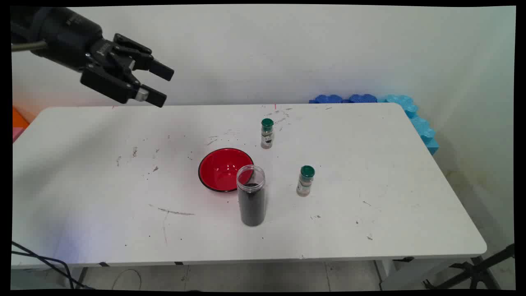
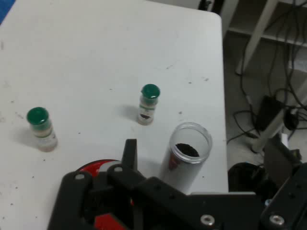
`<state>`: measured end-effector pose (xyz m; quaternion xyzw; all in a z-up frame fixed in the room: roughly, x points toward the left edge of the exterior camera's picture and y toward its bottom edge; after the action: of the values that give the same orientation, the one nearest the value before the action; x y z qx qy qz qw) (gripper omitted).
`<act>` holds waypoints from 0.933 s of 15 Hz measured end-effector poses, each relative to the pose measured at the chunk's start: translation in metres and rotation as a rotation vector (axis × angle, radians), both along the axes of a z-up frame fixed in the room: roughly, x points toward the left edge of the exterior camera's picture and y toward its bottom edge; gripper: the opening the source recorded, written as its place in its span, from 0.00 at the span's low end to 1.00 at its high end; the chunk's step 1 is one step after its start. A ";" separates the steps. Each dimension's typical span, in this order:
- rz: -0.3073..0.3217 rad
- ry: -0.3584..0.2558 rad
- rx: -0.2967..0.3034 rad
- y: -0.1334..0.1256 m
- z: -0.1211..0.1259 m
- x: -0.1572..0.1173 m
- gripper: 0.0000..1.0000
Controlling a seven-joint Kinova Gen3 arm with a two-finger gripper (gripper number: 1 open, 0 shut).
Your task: Pick up the black seasoning powder from the table
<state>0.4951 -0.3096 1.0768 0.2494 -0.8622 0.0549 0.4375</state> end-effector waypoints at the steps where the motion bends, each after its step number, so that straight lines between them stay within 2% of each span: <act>1: 0.012 -0.003 0.000 0.002 -0.002 -0.002 1.00; 6: 0.051 -0.010 -0.001 0.010 -0.008 -0.010 1.00; 14: 0.057 0.004 0.019 0.027 -0.023 -0.008 1.00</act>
<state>0.4867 -0.2822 1.0536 0.2780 -0.8544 0.0588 0.4350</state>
